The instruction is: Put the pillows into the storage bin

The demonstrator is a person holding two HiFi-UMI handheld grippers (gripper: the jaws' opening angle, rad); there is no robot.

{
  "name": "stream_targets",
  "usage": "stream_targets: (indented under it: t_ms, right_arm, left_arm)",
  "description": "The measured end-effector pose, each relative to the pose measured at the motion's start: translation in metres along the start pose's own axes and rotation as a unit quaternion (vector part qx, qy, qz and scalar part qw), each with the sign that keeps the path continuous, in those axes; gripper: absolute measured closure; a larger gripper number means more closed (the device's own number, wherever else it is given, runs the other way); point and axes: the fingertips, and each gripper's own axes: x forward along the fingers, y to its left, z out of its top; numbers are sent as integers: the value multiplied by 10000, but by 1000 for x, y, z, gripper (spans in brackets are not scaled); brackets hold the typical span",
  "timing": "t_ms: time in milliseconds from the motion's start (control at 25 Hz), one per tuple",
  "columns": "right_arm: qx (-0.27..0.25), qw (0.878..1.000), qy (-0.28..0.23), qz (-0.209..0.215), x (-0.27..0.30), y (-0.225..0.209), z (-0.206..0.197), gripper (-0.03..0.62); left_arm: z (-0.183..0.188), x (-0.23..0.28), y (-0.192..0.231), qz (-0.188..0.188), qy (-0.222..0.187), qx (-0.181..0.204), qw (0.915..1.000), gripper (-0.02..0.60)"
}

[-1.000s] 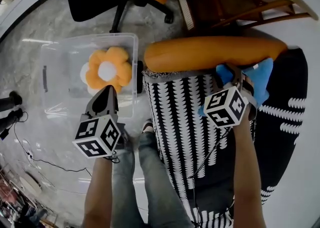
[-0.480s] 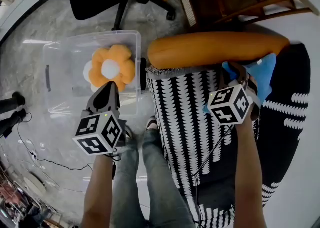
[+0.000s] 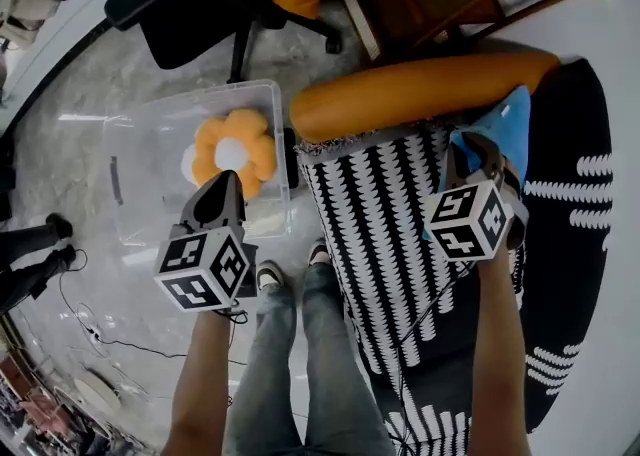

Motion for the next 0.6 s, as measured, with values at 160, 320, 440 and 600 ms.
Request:
stream_targets:
  t_ms: [160,320,440,600]
  right_arm:
    - [394,9992,-8,-63,-31,-12,-12,534]
    - [819,9962,-139,-264,-71,-27,-22,537]
    - [1104,9917,-435,-490,-106,-39,-19,539]
    - [1758,9777,-1020,-524,-159,-54,-4,539]
  left_arm:
    - [25,-19,-22,-171,-94,218,9996,571]
    - [52,-40,-41,-342,-274,513,9977,571]
    - [62,-58,-48,-418,-388,608,9965,571]
    - [63,-85,-55,-551,-452,668,9952,571]
